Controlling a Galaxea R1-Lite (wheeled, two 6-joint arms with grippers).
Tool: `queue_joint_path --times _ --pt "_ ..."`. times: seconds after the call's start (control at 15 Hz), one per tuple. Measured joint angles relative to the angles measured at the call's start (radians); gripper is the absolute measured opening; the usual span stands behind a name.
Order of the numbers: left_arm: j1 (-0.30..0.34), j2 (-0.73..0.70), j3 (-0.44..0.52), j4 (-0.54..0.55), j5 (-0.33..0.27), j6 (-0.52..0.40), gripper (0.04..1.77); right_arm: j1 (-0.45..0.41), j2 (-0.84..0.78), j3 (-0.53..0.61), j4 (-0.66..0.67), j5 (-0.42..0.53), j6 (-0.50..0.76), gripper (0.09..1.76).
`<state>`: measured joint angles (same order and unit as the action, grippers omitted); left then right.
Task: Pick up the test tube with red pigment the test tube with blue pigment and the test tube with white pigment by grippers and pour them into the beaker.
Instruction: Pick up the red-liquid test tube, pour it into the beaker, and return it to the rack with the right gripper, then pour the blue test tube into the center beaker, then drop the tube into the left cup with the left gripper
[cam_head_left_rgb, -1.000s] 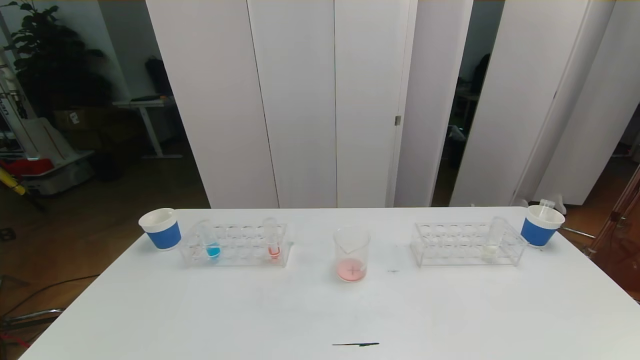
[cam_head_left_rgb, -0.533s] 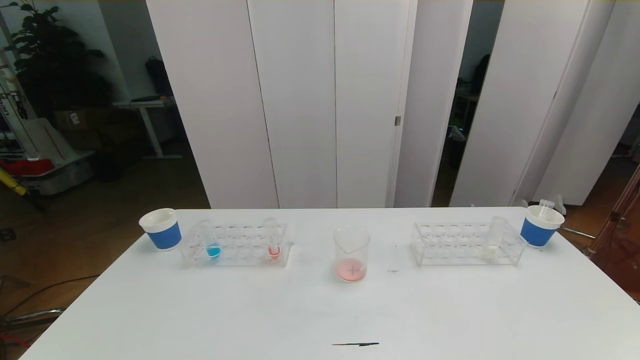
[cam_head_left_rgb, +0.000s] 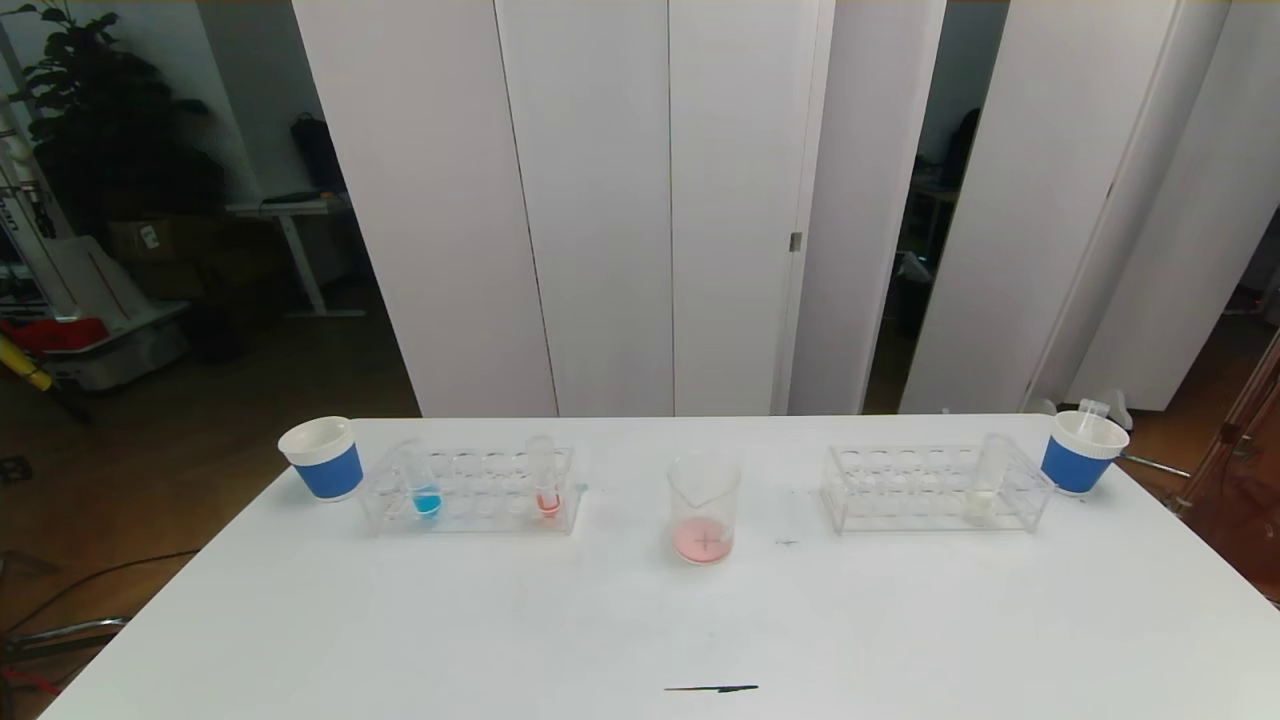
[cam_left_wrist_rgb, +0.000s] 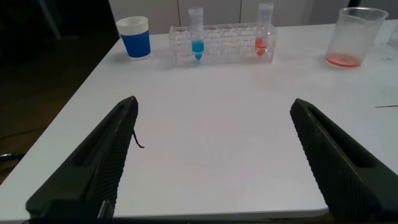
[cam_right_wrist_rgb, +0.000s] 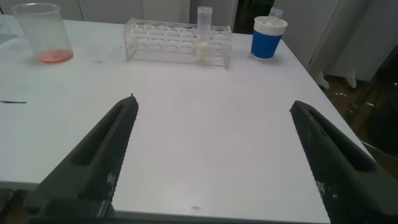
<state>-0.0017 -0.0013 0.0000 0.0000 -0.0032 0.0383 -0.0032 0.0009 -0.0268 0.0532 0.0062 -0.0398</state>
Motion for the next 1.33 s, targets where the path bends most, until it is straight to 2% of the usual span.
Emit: queue_joint_path --times 1.2,1.33 --pt "0.0 0.0 0.0 0.0 0.0 -0.007 1.75 0.0 -0.002 0.014 -0.03 0.0 0.01 1.75" --pt "0.0 0.0 -0.002 -0.036 0.005 -0.001 1.75 0.0 -0.002 0.014 -0.03 -0.001 0.009 1.75"
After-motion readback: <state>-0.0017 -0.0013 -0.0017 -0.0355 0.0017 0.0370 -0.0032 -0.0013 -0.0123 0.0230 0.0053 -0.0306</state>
